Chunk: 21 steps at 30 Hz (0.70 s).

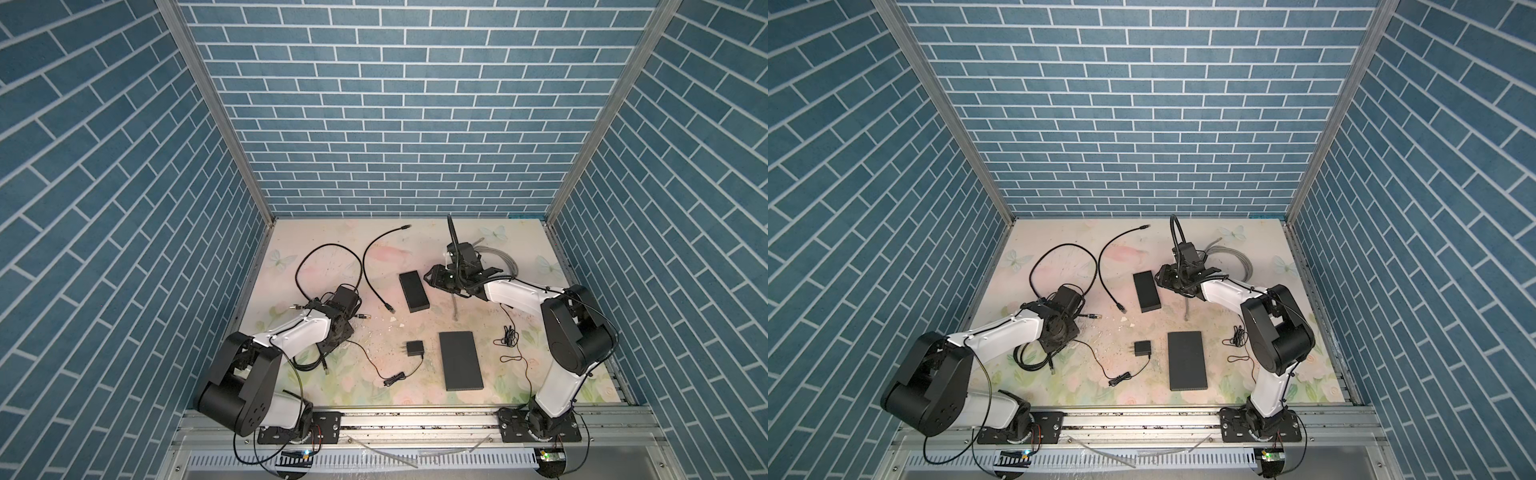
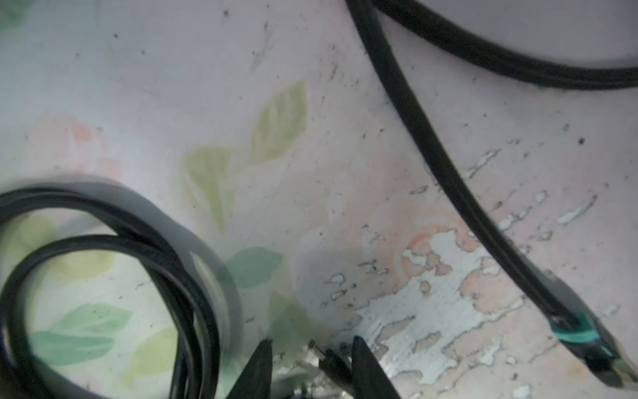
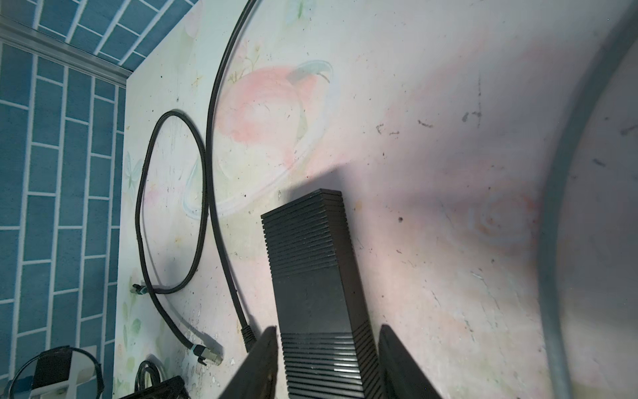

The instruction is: Insert the plug into the switch port

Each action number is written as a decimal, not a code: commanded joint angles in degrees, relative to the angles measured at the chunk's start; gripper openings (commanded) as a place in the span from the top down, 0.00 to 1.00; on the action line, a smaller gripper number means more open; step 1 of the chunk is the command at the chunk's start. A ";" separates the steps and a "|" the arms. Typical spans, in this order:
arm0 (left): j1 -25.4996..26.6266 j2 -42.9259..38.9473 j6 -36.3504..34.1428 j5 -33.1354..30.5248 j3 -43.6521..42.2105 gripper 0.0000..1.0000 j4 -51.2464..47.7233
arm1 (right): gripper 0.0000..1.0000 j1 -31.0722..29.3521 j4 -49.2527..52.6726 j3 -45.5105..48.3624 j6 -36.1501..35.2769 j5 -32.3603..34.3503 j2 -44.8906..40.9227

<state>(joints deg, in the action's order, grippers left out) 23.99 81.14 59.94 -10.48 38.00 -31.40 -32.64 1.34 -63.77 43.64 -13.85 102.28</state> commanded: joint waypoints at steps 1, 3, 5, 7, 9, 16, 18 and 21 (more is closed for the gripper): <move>0.18 2.47 0.96 1.37 -1.32 0.71 2.67 | 0.53 -0.28 -0.72 1.90 1.07 -0.48 0.49; 0.83 3.16 0.97 1.55 -0.94 0.74 3.42 | 0.53 -0.22 -0.71 1.93 1.10 -0.57 0.16; 1.23 4.28 0.98 1.45 -0.16 0.75 3.96 | 0.53 -0.32 -0.72 2.20 1.01 -0.57 -0.14; 1.33 5.27 0.92 1.41 0.72 0.76 4.47 | 0.53 -0.32 -0.65 2.37 0.84 -0.48 -0.46; 1.45 6.01 0.87 1.50 1.65 0.78 5.34 | 0.53 -0.32 -0.64 2.67 0.67 -0.48 -0.67; 2.82 10.20 -0.11 -0.07 8.31 0.82 6.37 | 0.53 -0.52 -0.70 4.00 0.66 -0.08 -1.24; 3.39 11.81 -0.53 -0.02 9.72 0.82 7.01 | 0.53 -0.48 -0.73 4.09 0.66 -0.04 -1.21; 3.70 13.76 -1.06 0.81 11.46 0.76 6.87 | 0.53 -0.49 -0.64 4.09 0.58 -0.13 -1.35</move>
<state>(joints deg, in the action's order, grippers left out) 27.22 92.92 59.57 -11.07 48.51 -24.47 -32.82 0.91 -61.06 43.64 -14.15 102.28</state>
